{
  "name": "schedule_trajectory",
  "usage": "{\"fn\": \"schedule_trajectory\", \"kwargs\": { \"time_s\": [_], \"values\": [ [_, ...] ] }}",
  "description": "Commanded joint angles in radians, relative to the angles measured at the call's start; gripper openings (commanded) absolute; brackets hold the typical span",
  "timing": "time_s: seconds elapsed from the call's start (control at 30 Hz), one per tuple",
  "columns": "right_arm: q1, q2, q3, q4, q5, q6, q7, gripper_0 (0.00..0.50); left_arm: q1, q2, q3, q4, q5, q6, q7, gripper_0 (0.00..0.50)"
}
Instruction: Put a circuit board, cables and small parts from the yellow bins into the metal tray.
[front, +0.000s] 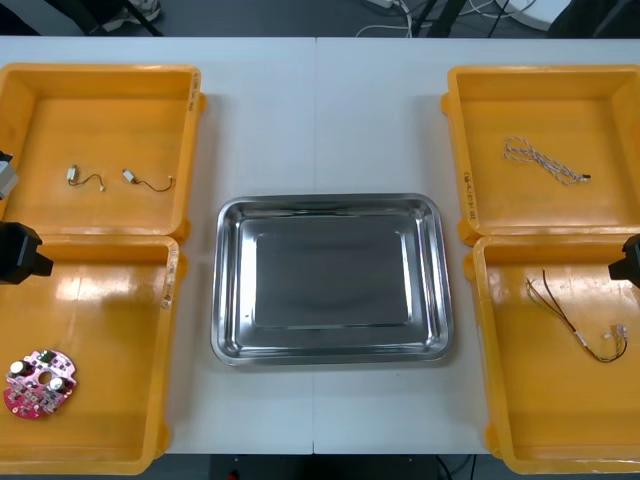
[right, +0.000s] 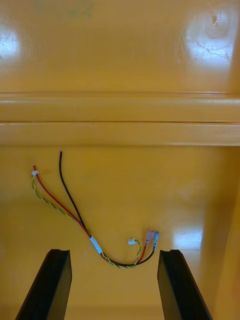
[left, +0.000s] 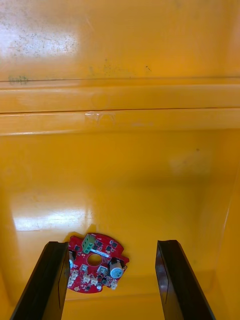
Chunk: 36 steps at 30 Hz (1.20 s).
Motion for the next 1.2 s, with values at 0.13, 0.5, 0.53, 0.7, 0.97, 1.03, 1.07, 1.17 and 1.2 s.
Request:
{"fn": "schedule_trajectory", "kwargs": {
  "time_s": [0.13, 0.5, 0.53, 0.7, 0.97, 1.03, 1.07, 1.17, 1.2],
  "values": [
    [0.011, -0.003, -0.004, -0.032, 0.008, 0.007, 0.03, 0.5, -0.03, 0.046, 0.034, -0.019, 0.002, -0.01, -0.068, 0.5],
    [0.011, -0.003, -0.004, -0.032, 0.008, 0.007, 0.03, 0.5, -0.03, 0.046, 0.034, -0.019, 0.002, -0.01, -0.068, 0.5],
    [0.011, -0.003, -0.004, -0.032, 0.008, 0.007, 0.03, 0.5, -0.03, 0.046, 0.034, -0.019, 0.002, -0.01, -0.068, 0.5],
    [0.011, -0.003, -0.004, -0.032, 0.008, 0.007, 0.03, 0.5, -0.03, 0.046, 0.034, -0.019, 0.002, -0.01, -0.068, 0.5],
    [0.011, -0.003, -0.004, -0.032, 0.008, 0.007, 0.03, 0.5, -0.03, 0.046, 0.034, -0.019, 0.002, -0.01, -0.068, 0.5],
    [0.011, -0.003, -0.004, -0.032, 0.008, 0.007, 0.03, 0.5, -0.03, 0.046, 0.034, -0.019, 0.002, -0.01, -0.068, 0.5],
    [0.011, -0.003, -0.004, -0.032, 0.008, 0.007, 0.03, 0.5, -0.03, 0.046, 0.034, -0.019, 0.002, -0.01, -0.068, 0.5],
    [0.011, -0.003, -0.004, -0.032, 0.008, 0.007, 0.03, 0.5, -0.03, 0.046, 0.034, -0.019, 0.002, -0.01, -0.068, 0.5],
    [0.011, -0.003, -0.004, -0.032, 0.008, 0.007, 0.03, 0.5, -0.03, 0.046, 0.034, -0.019, 0.002, -0.01, -0.068, 0.5]
  ]
}}
